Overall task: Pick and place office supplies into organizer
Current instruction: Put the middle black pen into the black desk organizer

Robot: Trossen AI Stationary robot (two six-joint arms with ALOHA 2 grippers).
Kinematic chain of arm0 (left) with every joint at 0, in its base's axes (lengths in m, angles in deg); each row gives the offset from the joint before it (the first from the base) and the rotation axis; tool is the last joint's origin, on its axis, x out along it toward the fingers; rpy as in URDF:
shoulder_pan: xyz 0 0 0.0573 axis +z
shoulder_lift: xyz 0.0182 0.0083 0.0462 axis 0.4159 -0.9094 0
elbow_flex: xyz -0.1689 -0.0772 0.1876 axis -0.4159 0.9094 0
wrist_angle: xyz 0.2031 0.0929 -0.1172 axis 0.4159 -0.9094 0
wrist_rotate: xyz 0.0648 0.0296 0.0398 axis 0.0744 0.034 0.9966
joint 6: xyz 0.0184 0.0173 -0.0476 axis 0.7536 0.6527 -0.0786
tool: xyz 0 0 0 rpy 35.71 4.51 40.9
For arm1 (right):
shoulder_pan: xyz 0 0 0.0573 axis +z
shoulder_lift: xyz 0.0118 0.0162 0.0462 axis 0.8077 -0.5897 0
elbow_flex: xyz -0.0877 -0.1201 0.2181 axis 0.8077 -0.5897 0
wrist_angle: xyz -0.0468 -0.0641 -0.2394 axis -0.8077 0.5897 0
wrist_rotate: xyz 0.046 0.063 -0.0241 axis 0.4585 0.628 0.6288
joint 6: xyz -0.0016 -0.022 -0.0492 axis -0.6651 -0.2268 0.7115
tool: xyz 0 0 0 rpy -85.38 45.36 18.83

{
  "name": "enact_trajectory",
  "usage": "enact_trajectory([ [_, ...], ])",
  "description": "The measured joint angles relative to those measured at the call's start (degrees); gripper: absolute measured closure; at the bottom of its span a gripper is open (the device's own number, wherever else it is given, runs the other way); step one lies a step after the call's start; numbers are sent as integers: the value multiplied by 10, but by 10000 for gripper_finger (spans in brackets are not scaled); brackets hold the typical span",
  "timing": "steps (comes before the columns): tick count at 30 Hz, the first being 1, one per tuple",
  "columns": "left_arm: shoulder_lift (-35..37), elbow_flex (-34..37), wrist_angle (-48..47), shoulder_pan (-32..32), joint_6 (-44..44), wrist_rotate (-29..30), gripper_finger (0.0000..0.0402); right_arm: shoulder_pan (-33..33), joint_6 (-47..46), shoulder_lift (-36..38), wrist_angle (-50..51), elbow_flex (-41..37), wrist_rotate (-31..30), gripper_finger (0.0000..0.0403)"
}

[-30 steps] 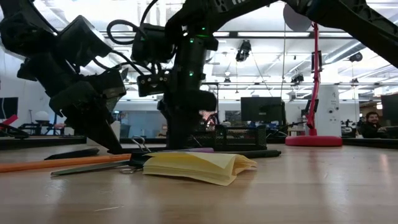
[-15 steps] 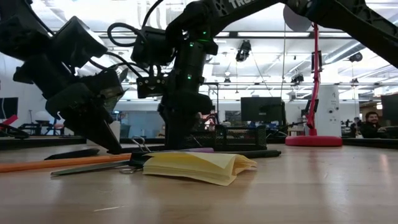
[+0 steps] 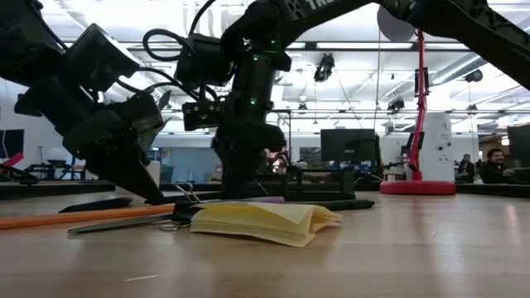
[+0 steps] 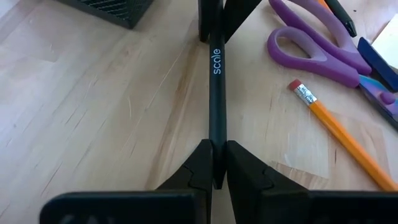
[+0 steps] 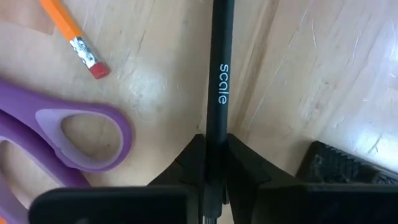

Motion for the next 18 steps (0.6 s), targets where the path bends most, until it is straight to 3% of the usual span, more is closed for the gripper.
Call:
enact_trajectory([
  [7, 59, -4, -9, 1, -1, 1, 356, 1, -18, 14, 24, 11, -31, 379],
  [18, 217, -6, -71, 0, -16, -18, 276, 17, -50, 34, 162, 117, -71, 379],
])
